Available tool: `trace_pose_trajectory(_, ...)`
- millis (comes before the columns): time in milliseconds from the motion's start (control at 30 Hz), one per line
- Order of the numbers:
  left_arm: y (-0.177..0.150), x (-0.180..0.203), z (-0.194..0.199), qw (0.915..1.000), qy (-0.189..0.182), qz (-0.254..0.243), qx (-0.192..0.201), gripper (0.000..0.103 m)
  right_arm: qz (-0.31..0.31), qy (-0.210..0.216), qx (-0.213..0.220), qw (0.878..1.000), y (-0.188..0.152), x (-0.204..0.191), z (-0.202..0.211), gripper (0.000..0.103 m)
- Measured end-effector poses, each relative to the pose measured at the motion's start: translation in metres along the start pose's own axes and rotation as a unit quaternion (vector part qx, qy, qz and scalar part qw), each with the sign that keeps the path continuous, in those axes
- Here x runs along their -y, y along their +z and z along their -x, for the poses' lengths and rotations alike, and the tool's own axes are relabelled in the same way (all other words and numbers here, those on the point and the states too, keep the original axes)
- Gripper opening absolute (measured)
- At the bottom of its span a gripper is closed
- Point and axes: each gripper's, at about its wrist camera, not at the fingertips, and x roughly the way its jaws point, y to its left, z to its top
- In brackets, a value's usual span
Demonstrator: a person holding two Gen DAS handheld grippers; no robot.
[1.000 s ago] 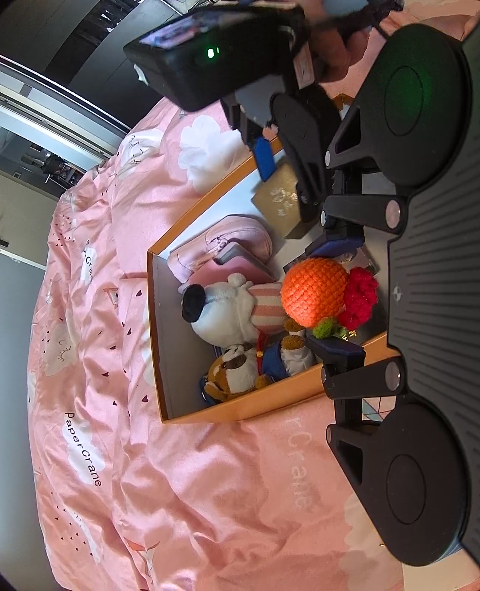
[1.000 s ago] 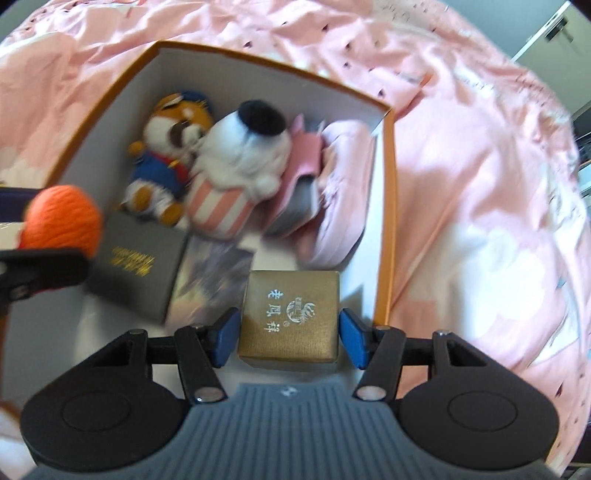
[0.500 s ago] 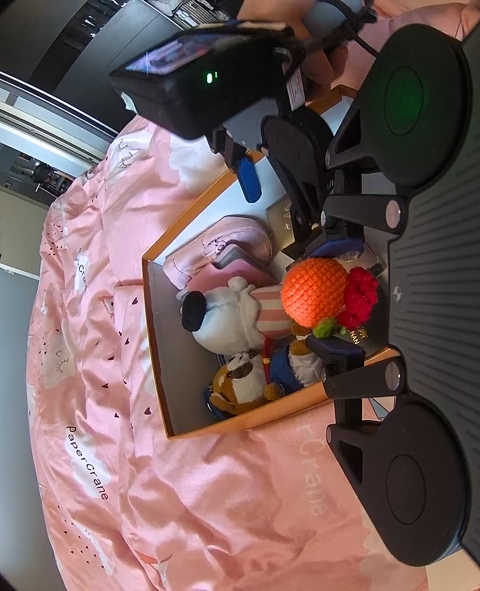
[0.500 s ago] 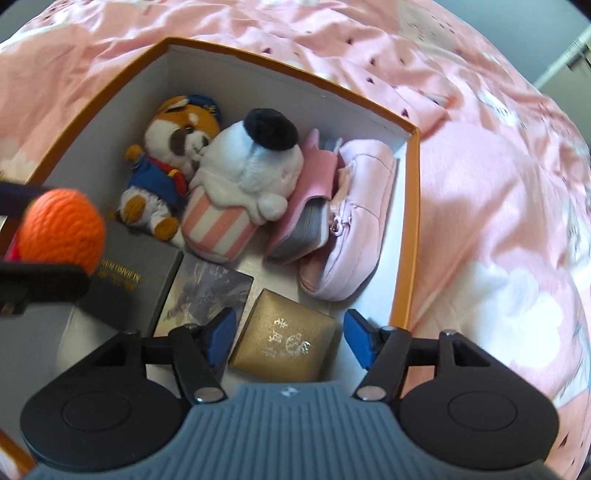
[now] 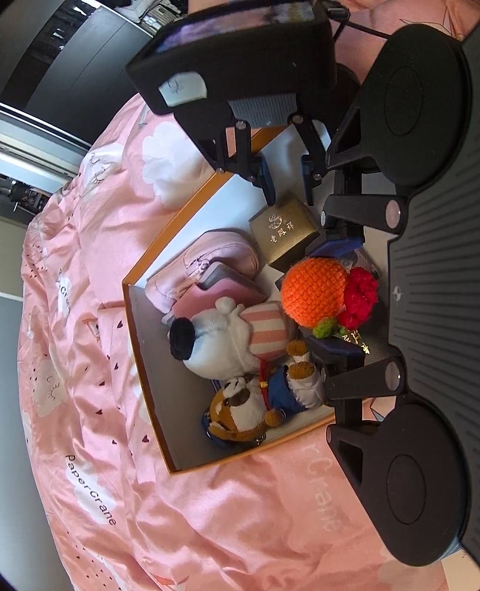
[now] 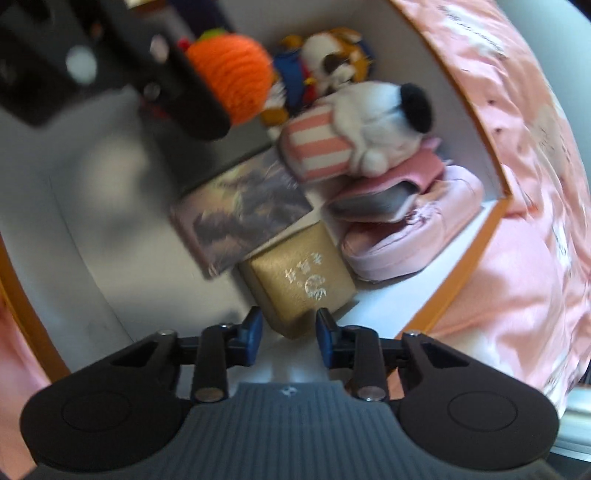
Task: Organize objects
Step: 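Withdraw the right tool while the left tool holds the orange fruit above the box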
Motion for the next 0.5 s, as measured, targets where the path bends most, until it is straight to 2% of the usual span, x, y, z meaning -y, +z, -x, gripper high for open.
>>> trace_pose_trajectory(100,0.001,0.0,-0.004,1.0,0.001,-0.002,-0.008,0.051,0.037,-0.011,0.008,0.999,-0.003,0.001,-0.003,0.031)
trace_pose_trajectory(167,0.002,-0.001,-0.007,0.9999,0.0,0.001,-0.013,0.051,0.049,-0.024,0.012,0.998,-0.005,0.002,-0.005,0.025)
trace_pose_trajectory(267,0.003,-0.001,-0.011,0.9998,0.0,0.001,-0.018,0.051,0.065,-0.028,0.018,0.997,-0.008,0.002,-0.007,0.025)
trace_pose_trajectory(433,0.006,0.002,-0.018,0.9996,0.008,-0.005,-0.026,0.051,0.024,-0.02,0.046,0.998,-0.011,0.011,-0.006,0.029)
trace_pose_trajectory(500,0.008,0.004,-0.019,0.9995,0.012,-0.013,-0.026,0.051,0.037,-0.029,0.046,0.998,-0.015,0.009,-0.009,0.03)
